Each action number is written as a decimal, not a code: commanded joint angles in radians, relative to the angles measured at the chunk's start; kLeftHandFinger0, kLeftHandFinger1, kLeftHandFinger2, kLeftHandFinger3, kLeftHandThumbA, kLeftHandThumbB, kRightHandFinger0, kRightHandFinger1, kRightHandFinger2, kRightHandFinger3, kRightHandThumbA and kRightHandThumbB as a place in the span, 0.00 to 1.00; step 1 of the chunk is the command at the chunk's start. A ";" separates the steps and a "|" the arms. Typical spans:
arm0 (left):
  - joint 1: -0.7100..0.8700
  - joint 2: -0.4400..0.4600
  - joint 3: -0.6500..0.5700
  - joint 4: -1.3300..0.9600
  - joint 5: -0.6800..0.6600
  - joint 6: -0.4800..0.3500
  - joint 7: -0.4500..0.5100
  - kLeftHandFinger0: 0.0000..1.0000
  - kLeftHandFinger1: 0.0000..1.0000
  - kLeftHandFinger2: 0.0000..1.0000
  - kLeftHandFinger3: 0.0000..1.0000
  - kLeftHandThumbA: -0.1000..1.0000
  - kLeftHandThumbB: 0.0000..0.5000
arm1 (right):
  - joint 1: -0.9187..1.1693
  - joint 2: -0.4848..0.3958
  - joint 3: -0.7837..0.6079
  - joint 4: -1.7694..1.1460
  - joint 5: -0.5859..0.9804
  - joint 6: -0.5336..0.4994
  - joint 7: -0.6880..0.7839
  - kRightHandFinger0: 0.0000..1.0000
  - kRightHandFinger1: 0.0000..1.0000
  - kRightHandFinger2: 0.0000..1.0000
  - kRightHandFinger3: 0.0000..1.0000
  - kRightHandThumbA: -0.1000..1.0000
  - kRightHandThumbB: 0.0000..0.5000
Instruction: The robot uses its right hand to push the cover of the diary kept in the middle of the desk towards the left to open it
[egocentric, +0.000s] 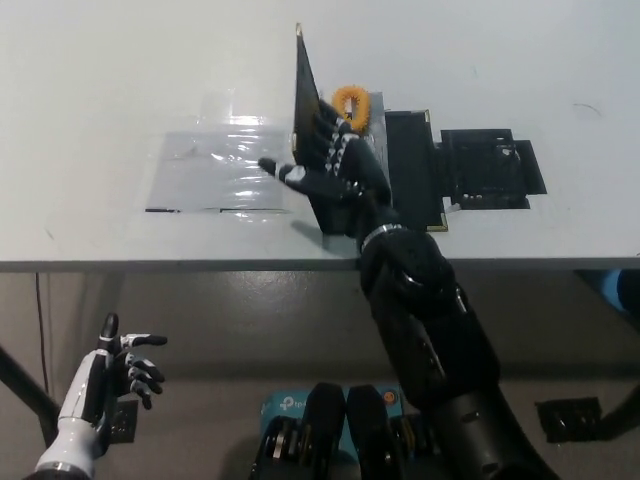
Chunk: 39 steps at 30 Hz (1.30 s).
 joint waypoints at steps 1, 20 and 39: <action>-0.021 0.024 -0.008 -0.026 0.008 0.001 -0.018 0.22 0.24 0.24 0.48 1.00 1.00 | 0.018 -0.022 0.069 0.052 -0.104 -0.038 0.048 1.00 1.00 1.00 1.00 0.98 0.42; -0.048 0.019 -0.057 -0.040 0.025 0.027 -0.025 0.17 0.22 0.20 0.52 1.00 1.00 | -0.002 -0.024 0.330 0.263 -0.376 -0.077 0.038 0.26 0.37 0.38 0.79 1.00 0.59; -0.057 0.013 -0.078 -0.044 0.030 0.034 -0.026 0.22 0.24 0.21 0.51 1.00 1.00 | -0.028 -0.062 0.559 0.208 -0.578 -0.014 0.183 0.79 0.88 0.84 1.00 1.00 0.73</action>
